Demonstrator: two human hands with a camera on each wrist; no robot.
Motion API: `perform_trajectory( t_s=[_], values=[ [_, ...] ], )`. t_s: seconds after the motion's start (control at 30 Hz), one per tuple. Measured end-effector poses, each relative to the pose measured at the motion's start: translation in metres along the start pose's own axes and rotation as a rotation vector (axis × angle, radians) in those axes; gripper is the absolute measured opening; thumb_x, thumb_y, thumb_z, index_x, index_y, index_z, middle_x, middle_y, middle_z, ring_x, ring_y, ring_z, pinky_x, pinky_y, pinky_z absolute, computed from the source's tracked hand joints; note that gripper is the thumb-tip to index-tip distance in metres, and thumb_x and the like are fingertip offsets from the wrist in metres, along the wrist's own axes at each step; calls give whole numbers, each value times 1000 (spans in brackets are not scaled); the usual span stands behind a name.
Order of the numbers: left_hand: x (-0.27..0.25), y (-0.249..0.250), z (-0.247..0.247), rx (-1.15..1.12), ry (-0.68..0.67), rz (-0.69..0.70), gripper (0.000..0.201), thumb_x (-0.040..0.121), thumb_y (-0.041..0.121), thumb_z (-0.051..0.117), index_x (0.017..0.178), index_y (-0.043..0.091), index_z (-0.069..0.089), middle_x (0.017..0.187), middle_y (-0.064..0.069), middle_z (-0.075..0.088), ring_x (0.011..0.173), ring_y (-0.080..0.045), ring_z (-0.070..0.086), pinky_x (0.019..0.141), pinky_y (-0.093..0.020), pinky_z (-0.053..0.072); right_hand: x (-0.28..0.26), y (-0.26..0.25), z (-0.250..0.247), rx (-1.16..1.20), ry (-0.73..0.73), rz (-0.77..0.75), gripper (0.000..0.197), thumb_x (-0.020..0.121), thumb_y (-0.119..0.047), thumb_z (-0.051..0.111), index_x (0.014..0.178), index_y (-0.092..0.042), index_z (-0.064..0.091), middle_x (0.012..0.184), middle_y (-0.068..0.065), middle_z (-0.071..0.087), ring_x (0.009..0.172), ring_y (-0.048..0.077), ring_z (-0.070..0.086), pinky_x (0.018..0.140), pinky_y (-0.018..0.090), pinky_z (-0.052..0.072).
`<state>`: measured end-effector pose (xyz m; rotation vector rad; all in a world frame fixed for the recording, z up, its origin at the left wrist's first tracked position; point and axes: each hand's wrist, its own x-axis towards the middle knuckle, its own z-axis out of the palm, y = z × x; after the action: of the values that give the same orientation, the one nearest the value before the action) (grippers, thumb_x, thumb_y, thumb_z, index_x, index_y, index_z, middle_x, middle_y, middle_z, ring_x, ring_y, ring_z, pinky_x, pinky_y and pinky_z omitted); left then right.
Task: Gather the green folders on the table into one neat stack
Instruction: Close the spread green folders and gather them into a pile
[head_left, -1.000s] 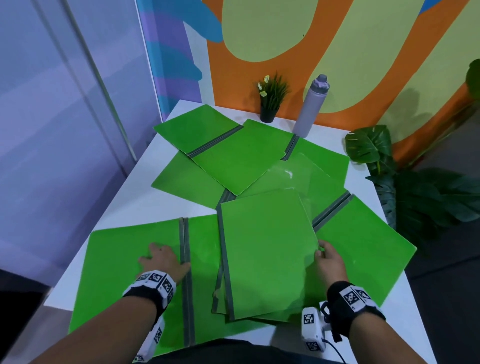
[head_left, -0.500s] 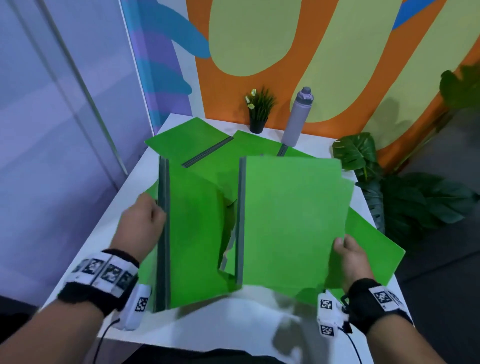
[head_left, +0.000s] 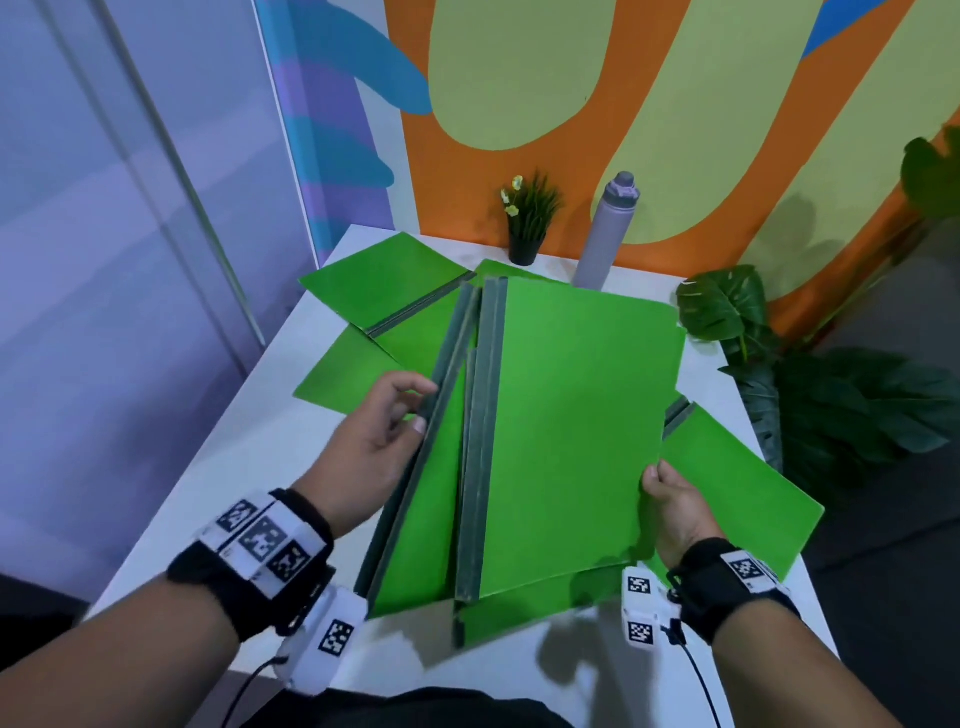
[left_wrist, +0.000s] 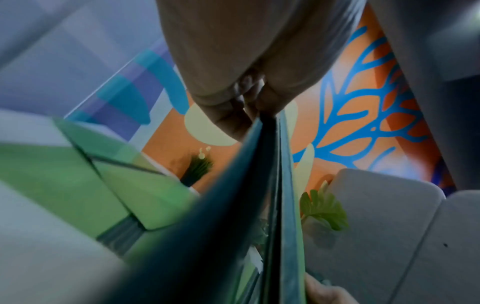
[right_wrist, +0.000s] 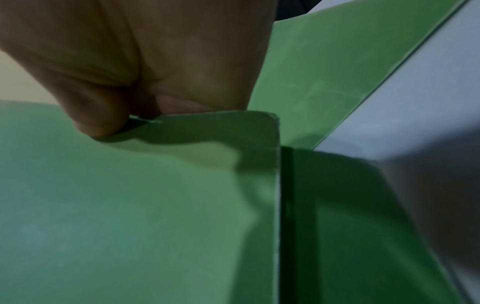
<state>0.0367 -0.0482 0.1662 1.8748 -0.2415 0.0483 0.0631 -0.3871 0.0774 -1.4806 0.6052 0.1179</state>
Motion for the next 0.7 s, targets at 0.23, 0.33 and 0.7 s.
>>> perform_trajectory(
  t_s=[0.23,0.33,0.7],
  values=[
    [10,-39,21,-166,108,-299,33,95,-2,45,100,29,56,93,13,65,82,-9,53,74,-26,43,8,24,-12,-41,-25,114,51,97,-17,45,145,-11,30,154,17,28,140,36,29,114,53,25],
    [10,-47,27,-270,144,-387,39,95,-2,44,101,35,55,83,13,67,74,-17,50,67,-31,40,6,29,-4,-15,-98,138,59,98,-17,42,150,-14,14,160,8,12,145,28,13,117,52,10],
    [2,-60,24,-45,185,-556,39,96,19,52,133,22,39,104,-1,56,106,-29,54,85,-37,41,7,1,78,-231,-141,-84,53,98,-17,44,145,-32,24,151,24,30,134,39,37,109,56,27]
  ],
)
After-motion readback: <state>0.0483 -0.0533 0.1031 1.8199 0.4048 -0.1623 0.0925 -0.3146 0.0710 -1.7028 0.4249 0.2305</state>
